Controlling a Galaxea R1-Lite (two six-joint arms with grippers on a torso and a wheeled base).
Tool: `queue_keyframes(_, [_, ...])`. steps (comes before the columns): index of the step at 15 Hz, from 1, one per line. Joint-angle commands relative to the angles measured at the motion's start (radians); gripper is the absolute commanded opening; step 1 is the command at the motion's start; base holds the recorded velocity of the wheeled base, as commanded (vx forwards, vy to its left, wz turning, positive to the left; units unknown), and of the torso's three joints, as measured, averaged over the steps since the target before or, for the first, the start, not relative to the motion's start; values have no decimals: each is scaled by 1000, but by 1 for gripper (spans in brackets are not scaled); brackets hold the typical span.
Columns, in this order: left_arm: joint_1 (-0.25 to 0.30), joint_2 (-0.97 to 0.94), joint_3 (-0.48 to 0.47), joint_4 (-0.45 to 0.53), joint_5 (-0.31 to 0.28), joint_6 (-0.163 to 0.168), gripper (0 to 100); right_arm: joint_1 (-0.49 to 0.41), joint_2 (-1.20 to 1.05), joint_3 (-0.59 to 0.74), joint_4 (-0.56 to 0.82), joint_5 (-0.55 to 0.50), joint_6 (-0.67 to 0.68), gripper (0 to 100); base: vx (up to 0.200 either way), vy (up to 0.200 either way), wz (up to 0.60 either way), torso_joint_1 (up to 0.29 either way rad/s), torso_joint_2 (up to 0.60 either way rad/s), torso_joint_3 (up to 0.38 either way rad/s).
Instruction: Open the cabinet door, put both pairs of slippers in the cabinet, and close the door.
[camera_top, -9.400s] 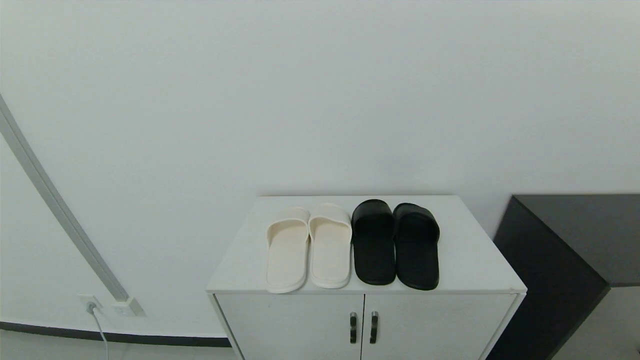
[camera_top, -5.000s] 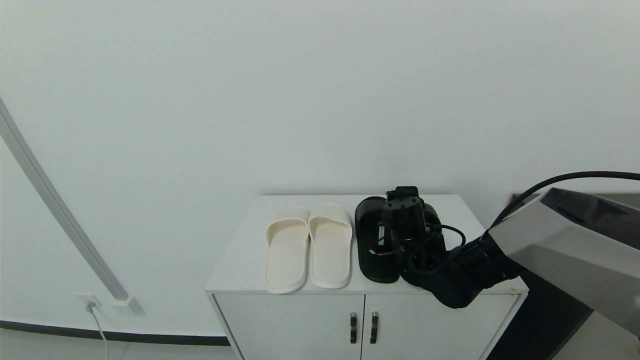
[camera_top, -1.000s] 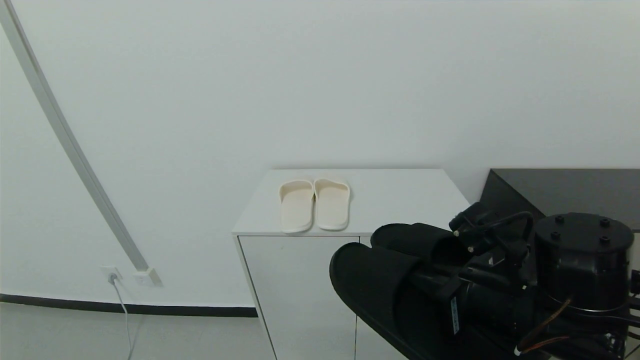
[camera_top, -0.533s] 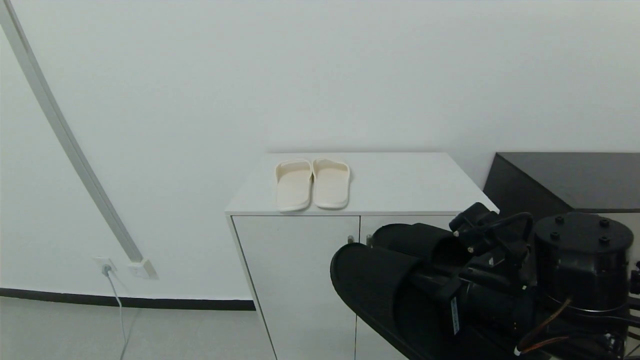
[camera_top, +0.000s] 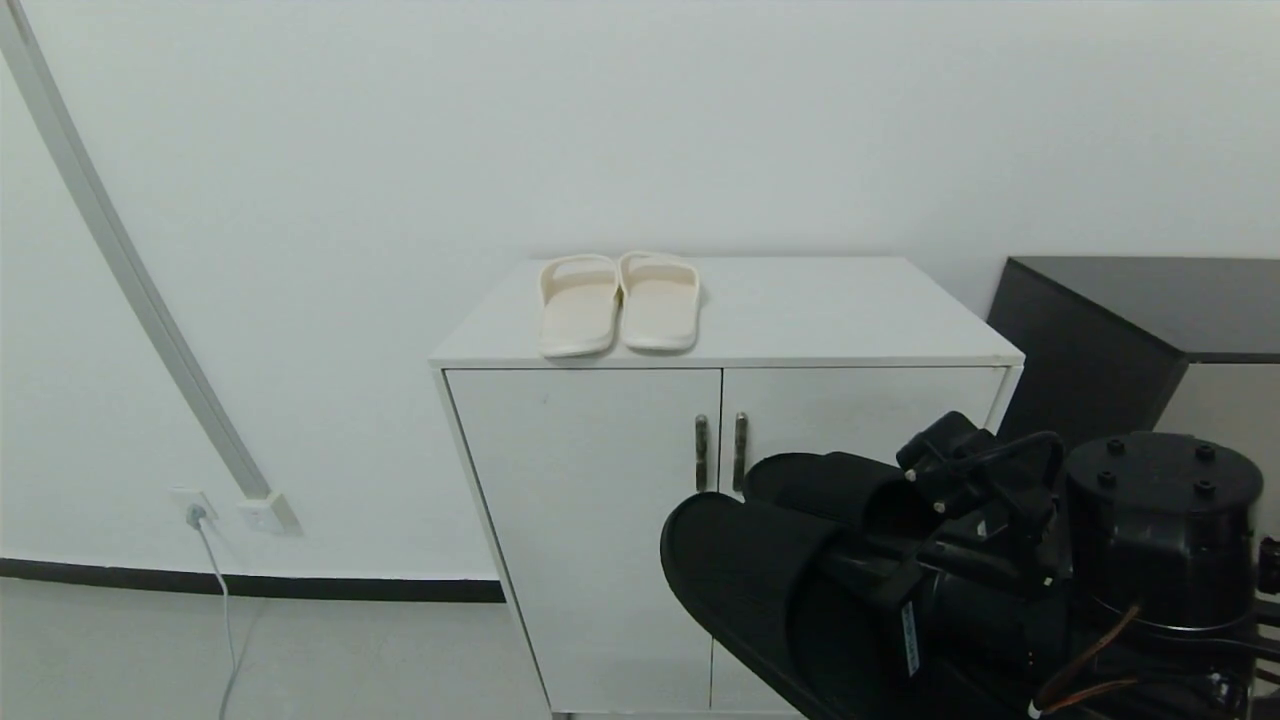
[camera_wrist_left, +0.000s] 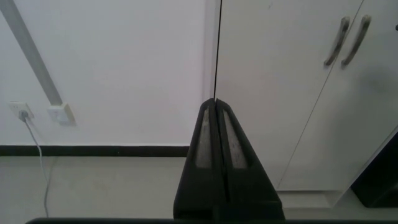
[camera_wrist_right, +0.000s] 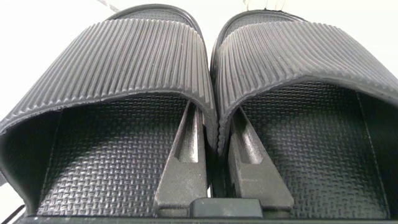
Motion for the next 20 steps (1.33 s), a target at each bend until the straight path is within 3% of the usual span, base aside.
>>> queue_keyframes(1, [0, 1, 0, 0, 0, 0, 0, 1, 2, 2, -2, 0, 0, 0, 0, 0, 0, -168, 500, 310])
queue_keyframes(15, [0, 1, 0, 0, 5, 1, 0, 2, 11, 7, -2, 2, -14, 0, 0, 0, 0, -109, 465, 353])
queue_keyframes(20, [0, 1, 0, 0, 5, 1, 0, 2, 11, 10, -2, 2, -14, 0, 0, 0, 0, -1, 51, 46])
